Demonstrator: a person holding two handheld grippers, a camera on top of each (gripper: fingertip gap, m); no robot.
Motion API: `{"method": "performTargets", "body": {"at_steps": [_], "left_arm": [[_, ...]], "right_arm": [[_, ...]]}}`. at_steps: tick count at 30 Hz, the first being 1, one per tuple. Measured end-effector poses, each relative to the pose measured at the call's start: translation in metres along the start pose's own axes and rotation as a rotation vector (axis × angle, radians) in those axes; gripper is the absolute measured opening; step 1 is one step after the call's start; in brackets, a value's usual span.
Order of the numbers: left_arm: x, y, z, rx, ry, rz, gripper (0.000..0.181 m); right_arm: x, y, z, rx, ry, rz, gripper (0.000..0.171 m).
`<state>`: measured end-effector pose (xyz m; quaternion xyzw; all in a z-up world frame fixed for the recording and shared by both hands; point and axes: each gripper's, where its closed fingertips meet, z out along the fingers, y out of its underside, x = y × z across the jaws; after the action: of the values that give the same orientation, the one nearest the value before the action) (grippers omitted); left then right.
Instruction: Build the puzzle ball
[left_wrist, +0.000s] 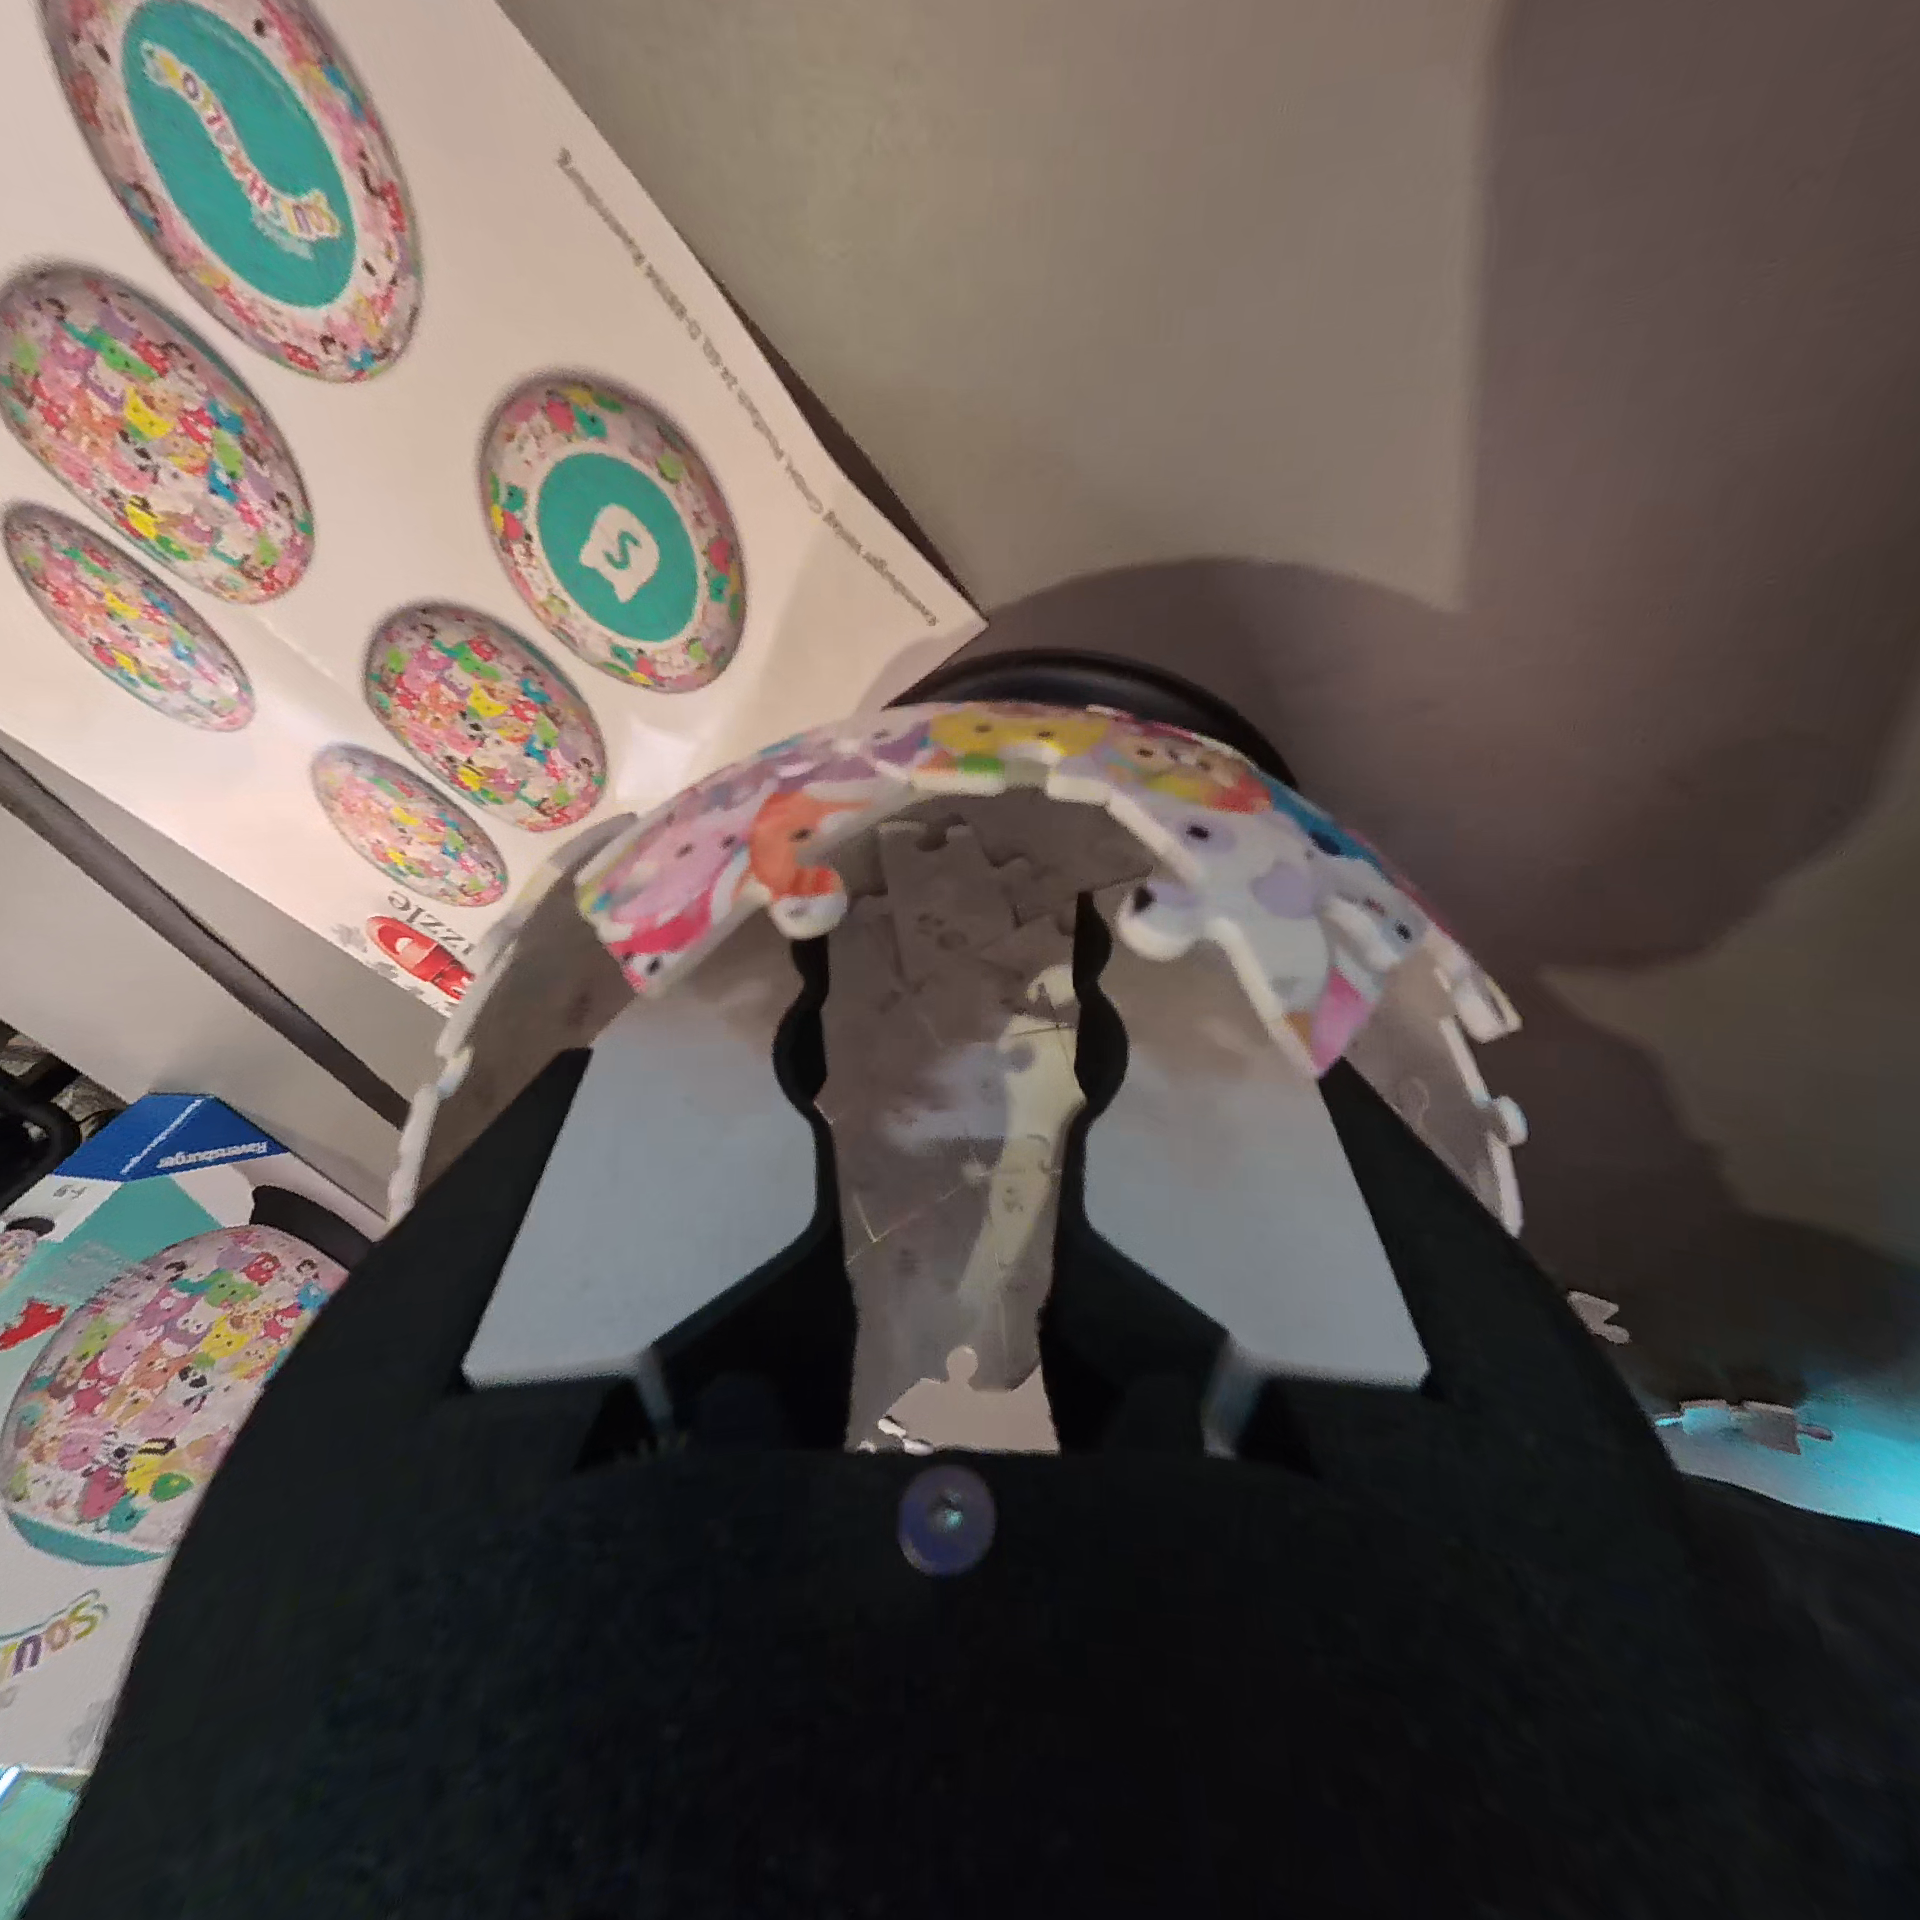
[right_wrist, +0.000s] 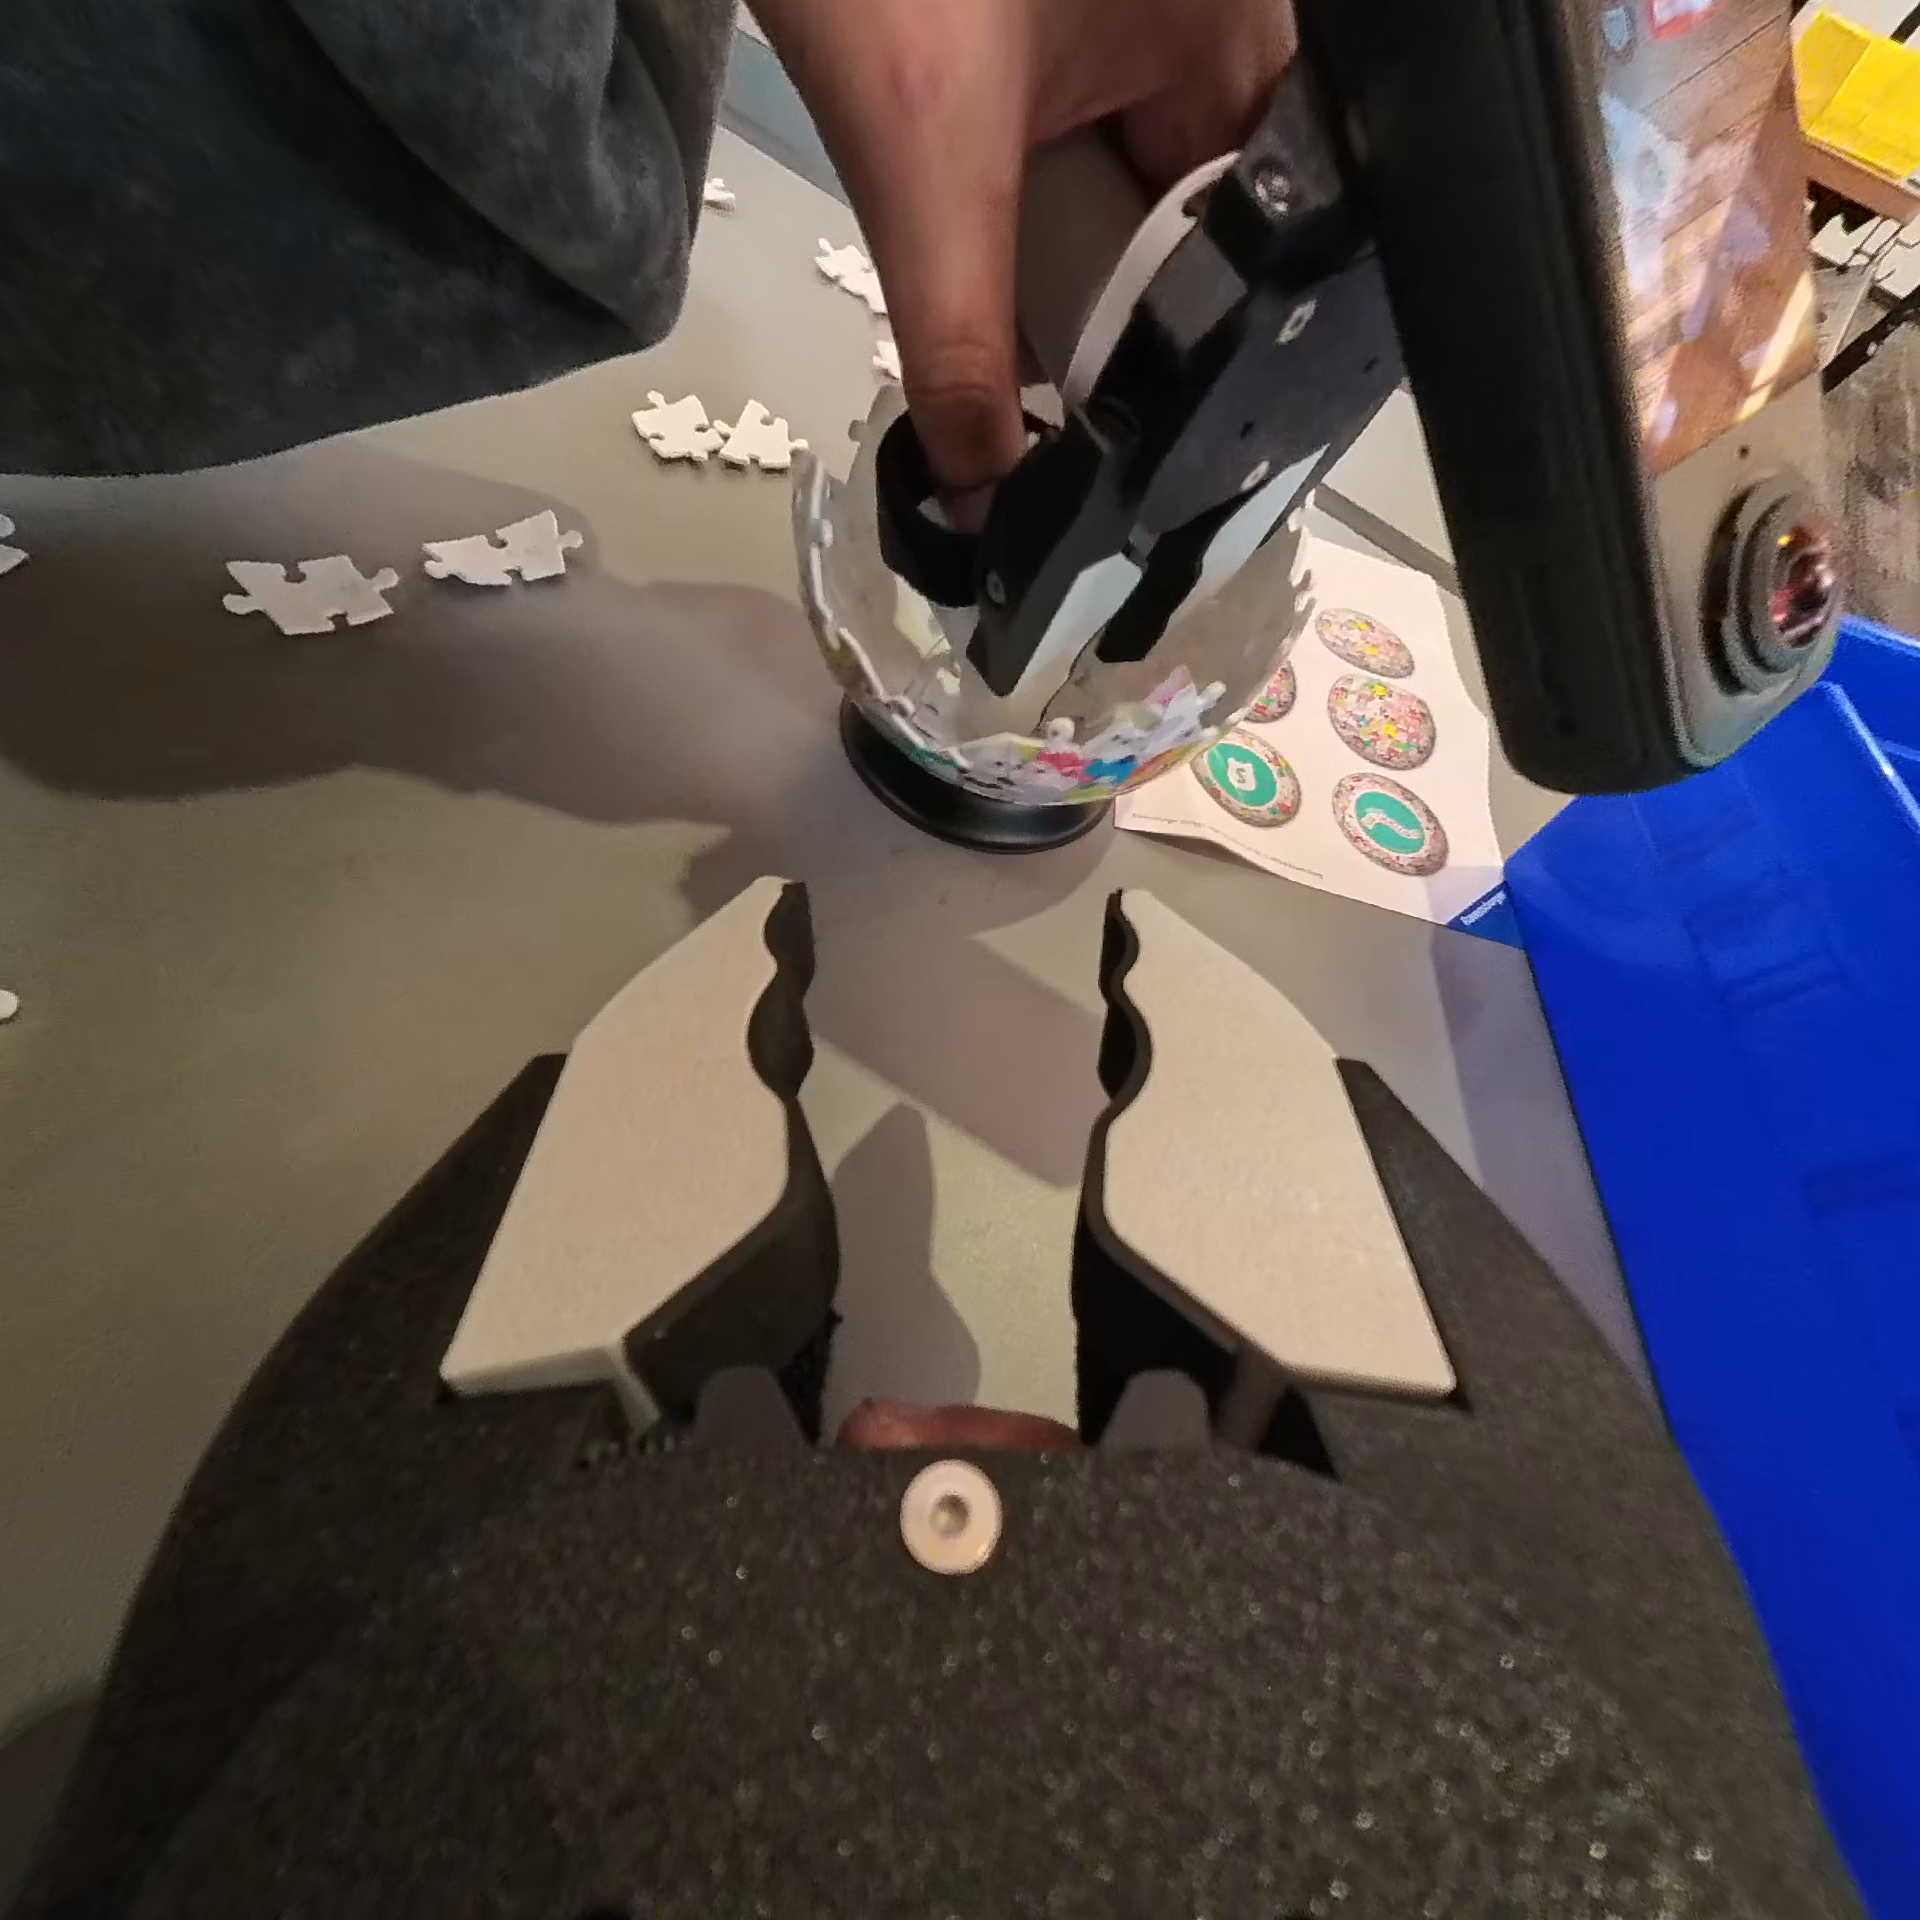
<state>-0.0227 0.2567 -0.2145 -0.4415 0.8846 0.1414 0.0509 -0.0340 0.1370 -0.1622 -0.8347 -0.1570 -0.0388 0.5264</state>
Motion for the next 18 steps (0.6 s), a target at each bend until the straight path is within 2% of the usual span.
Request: {"method": "performTargets", "body": {"at_steps": [11, 18], "left_arm": [[0.0055, 0.0015, 0.0061, -0.032, 0.010, 0.019, 0.030], [0.0058, 0.0018, 0.0064, -0.035, 0.014, 0.029, 0.030]], "right_arm": [[-0.0014, 0.0003, 0.0004, -0.004, -0.003, -0.008, 0.053], [-0.0012, 0.0000, 0.0002, -0.002, -0.002, -0.007, 0.053]]}}
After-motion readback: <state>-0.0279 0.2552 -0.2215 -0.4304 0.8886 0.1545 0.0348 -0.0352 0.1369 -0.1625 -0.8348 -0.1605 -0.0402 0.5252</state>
